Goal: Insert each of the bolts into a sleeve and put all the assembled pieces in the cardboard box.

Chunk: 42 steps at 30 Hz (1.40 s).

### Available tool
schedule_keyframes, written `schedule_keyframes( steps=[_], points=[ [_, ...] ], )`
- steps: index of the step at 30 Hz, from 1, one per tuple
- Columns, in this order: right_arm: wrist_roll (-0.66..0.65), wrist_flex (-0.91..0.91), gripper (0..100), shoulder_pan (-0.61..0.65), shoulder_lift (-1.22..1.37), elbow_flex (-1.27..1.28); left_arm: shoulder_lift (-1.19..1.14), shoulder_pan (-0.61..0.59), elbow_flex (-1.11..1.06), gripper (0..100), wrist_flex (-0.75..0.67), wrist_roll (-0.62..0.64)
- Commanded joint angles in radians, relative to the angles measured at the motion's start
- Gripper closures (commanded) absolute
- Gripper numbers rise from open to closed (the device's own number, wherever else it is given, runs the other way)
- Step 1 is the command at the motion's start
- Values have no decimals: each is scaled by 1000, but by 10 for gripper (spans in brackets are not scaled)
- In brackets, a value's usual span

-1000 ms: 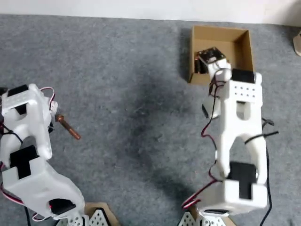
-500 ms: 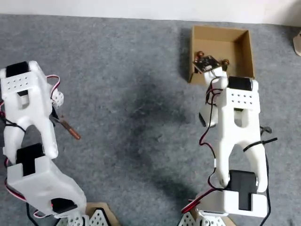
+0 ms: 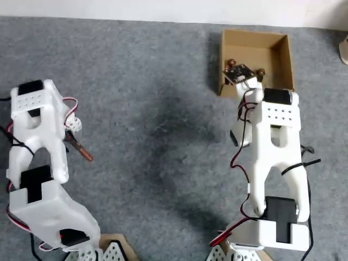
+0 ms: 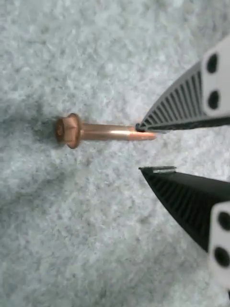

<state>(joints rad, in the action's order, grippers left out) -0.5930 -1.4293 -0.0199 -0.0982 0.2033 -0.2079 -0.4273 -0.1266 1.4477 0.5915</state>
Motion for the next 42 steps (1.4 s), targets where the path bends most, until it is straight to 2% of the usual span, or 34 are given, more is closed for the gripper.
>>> schedule_keyframes(
  steps=[1,22,30,34,42],
  points=[
    [8,-5,994,5,-65,-8,5,21,-27,870,-77,-3],
    [11,-5,994,10,-67,-8,5,-21,-326,873,-674,-8],
    [133,4,994,74,-199,-10,8,-58,-335,881,-704,-9],
    [207,-4,994,136,-349,-8,8,-101,-343,1000,-741,-9],
    [402,-5,994,214,-602,-7,19,-90,-369,994,-749,-8]
  ],
)
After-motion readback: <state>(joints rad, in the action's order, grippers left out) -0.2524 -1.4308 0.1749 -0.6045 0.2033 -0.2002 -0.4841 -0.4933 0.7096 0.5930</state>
